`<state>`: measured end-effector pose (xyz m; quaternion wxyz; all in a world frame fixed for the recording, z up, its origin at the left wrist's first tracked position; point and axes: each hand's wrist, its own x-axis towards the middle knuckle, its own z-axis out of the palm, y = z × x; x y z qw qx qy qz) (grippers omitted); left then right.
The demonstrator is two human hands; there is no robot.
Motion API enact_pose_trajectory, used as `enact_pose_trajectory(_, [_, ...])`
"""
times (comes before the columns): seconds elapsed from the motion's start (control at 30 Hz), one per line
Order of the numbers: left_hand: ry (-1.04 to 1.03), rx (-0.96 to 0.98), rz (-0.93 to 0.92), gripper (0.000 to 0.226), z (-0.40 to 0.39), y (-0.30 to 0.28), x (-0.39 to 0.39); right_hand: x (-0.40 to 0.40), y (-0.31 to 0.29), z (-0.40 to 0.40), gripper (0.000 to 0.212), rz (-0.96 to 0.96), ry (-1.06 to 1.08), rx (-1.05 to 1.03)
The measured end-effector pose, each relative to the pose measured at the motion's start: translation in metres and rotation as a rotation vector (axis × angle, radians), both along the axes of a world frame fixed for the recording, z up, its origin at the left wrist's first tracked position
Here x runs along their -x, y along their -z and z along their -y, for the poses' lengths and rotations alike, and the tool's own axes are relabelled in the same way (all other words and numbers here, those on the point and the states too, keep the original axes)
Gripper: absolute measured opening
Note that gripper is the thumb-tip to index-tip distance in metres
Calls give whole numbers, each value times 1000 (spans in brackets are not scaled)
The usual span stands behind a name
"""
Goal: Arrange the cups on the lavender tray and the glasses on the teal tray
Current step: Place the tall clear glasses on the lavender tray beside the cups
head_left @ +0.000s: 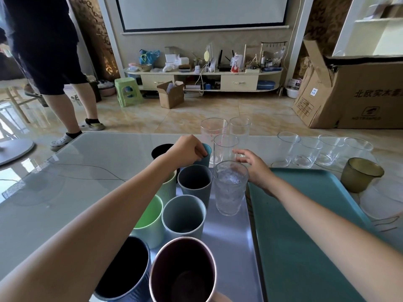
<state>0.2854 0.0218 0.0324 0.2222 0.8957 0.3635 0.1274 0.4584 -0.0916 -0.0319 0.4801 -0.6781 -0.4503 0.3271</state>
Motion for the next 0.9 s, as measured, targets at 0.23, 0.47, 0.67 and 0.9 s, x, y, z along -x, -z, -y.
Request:
enact_pose_trajectory(0.23, [-113,-87,204,20,-21,-21,-4,-26,-19,-6,64,298,57,60])
enact_pose_trajectory(0.47, [-144,147,185,45,-67,-42,-58,-59,-65,-58,91,563,159,67])
enact_pose_trajectory(0.67, [86,144,-231,82,-84,-36,-98,-69,-53,-90,105,432,53,145])
enact_pose_trajectory(0.9, [102,114,-336,92,-96,-27,-112,-75,-41,-93,82,358,83,59])
